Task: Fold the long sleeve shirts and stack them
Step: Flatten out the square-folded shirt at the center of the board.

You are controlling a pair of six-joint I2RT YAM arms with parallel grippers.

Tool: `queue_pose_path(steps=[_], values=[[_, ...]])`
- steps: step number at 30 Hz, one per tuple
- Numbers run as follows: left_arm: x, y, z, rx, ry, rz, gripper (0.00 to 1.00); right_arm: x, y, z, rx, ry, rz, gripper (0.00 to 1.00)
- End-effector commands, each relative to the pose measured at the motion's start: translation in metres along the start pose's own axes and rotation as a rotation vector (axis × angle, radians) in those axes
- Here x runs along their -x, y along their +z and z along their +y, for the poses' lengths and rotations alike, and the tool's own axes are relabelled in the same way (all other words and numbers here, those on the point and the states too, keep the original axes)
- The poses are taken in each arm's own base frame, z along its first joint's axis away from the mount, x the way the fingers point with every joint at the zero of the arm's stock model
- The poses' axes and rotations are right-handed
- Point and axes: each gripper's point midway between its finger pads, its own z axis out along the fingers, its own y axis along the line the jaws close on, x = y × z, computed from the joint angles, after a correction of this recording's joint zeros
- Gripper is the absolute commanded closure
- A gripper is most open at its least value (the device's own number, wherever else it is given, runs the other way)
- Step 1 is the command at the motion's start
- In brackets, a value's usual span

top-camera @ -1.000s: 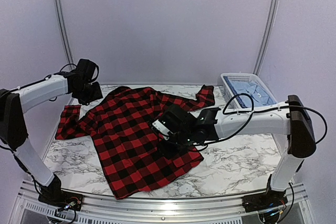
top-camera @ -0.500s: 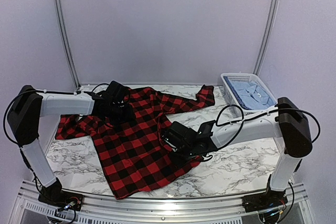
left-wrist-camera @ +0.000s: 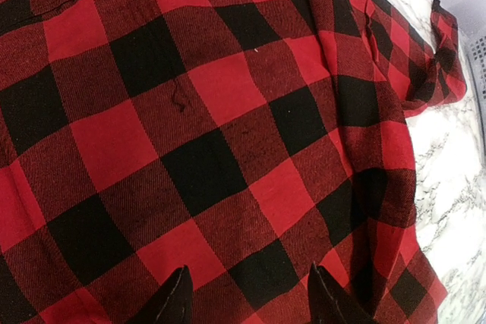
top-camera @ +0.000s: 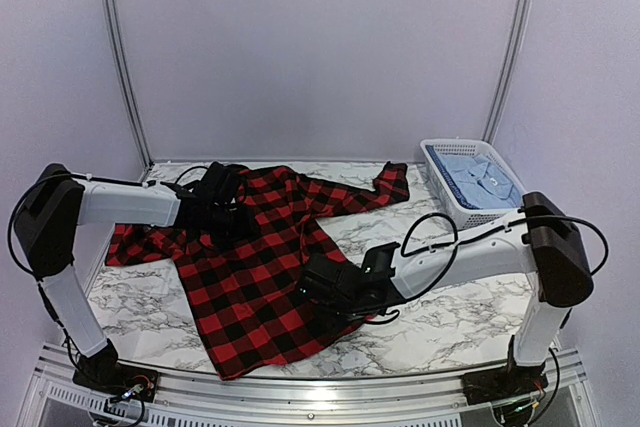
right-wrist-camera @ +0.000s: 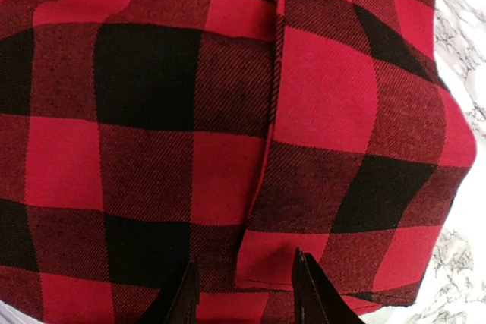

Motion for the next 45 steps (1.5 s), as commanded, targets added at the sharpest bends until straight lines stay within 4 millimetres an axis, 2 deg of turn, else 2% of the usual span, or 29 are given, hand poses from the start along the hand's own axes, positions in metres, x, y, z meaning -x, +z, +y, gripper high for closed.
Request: queue_pose_path(steps=[1, 4, 7, 14, 18, 20, 23, 25, 28, 30, 32, 34, 37, 41, 45], values=[[0.005, -0.011, -0.012, -0.053, 0.003, -0.027, 0.47, 0.001, 0.014, 0.0, -0.02, 0.025, 0.015, 0.65], [0.002, -0.012, -0.011, -0.056, 0.003, -0.026, 0.47, 0.0, 0.018, -0.005, -0.023, 0.04, 0.024, 0.7], [-0.002, -0.014, -0.01, -0.057, 0.002, -0.023, 0.47, 0.004, 0.012, -0.016, -0.045, 0.054, 0.012, 0.76], [-0.017, -0.009, -0.003, -0.048, -0.002, 0.001, 0.47, 0.014, -0.008, -0.024, -0.032, 0.08, -0.007, 1.0], [-0.02, -0.009, -0.003, -0.057, -0.004, 0.005, 0.47, 0.019, -0.015, -0.027, -0.004, 0.099, -0.013, 1.0], [-0.022, -0.009, -0.004, -0.06, 0.004, 0.008, 0.47, 0.02, -0.017, -0.035, -0.022, 0.109, -0.009, 1.0], [-0.025, -0.011, -0.008, -0.072, 0.023, 0.013, 0.47, 0.021, -0.017, -0.066, -0.074, 0.156, 0.001, 1.0], [-0.028, -0.012, -0.01, -0.078, 0.033, 0.018, 0.47, 0.014, -0.016, -0.103, -0.145, 0.204, 0.017, 1.0], [-0.034, -0.012, -0.01, -0.083, 0.047, 0.028, 0.47, -0.012, -0.011, -0.164, -0.238, 0.307, 0.067, 1.0], [-0.036, -0.012, -0.01, -0.085, 0.056, 0.034, 0.47, -0.032, -0.011, -0.197, -0.291, 0.368, 0.1, 1.0], [-0.039, -0.013, -0.009, -0.087, 0.062, 0.042, 0.47, -0.047, -0.013, -0.219, -0.332, 0.422, 0.127, 1.0], [-0.042, -0.013, -0.007, -0.089, 0.063, 0.051, 0.47, -0.048, -0.019, -0.227, -0.34, 0.454, 0.121, 1.0], [-0.051, -0.016, -0.01, -0.115, 0.068, 0.08, 0.47, -0.023, -0.027, -0.208, -0.271, 0.43, 0.061, 1.0], [-0.068, -0.029, -0.019, -0.157, 0.102, 0.112, 0.47, 0.005, -0.032, -0.155, -0.213, 0.313, 0.031, 0.96], [-0.103, -0.048, -0.036, -0.21, 0.165, 0.161, 0.49, 0.025, -0.037, -0.095, -0.072, 0.247, -0.012, 0.86]])
